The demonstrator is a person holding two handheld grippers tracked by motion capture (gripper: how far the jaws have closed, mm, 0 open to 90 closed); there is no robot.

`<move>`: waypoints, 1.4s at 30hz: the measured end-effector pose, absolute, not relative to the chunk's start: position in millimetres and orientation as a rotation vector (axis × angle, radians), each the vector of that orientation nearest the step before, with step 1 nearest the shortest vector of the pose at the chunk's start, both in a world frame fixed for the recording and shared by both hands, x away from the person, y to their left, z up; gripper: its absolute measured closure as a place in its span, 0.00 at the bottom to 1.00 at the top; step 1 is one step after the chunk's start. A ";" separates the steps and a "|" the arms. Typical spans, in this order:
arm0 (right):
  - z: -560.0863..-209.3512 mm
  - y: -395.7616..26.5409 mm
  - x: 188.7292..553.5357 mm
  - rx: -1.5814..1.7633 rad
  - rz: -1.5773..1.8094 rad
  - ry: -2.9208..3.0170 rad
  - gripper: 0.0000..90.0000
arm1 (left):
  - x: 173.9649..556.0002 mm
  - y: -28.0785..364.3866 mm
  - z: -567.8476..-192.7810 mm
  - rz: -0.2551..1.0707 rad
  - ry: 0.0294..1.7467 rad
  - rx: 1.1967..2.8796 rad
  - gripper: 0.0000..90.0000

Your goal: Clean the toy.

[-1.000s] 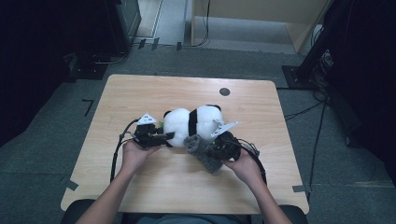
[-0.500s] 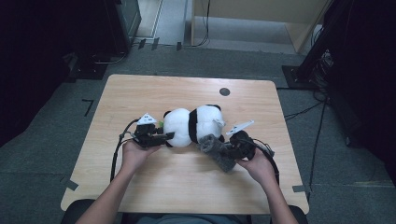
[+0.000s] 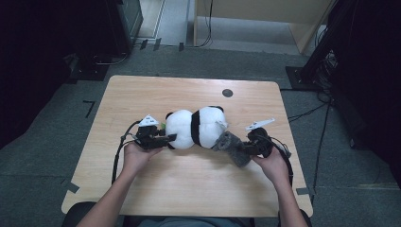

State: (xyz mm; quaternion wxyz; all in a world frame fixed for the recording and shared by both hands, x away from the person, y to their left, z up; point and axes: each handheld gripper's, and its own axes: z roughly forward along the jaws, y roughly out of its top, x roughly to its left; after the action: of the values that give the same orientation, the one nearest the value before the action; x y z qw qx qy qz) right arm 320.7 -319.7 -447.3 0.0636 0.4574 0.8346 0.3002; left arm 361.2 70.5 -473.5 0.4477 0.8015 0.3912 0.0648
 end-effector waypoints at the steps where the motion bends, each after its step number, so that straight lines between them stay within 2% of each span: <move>1: -445.2 -322.8 320.5 1.396 0.917 2.491 0.85 | 361.2 70.5 -473.5 0.161 0.968 1.984 0.61; 8: -424.5 -337.4 323.3 1.438 0.995 2.347 0.87 | 361.2 70.7 -473.2 0.152 0.969 1.981 0.61; 18: -401.0 -323.1 344.0 1.409 1.082 2.288 0.88 | 360.2 70.7 -471.7 0.148 0.970 1.982 0.60; 31: -409.1 -300.9 367.4 1.405 1.128 2.309 0.87 | 358.7 70.8 -469.6 0.121 0.981 1.981 0.60; 34: -414.2 -299.4 371.2 1.410 1.147 2.305 0.87 | 359.4 71.3 -471.0 0.138 0.964 1.986 0.55; 39: -420.1 -303.0 374.0 1.400 1.169 2.290 0.87 | 362.5 74.2 -472.7 0.169 0.912 1.983 0.39; 42: -421.6 -305.8 375.4 1.398 1.170 2.288 0.86 | 365.5 77.9 -468.6 0.166 0.888 1.995 0.35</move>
State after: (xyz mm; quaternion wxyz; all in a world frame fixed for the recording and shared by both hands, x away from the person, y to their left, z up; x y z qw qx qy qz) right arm 375.4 -305.8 -421.6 0.1080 0.4751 0.7775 0.3975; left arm 365.5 77.9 -468.6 0.4579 0.8099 0.3603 0.0672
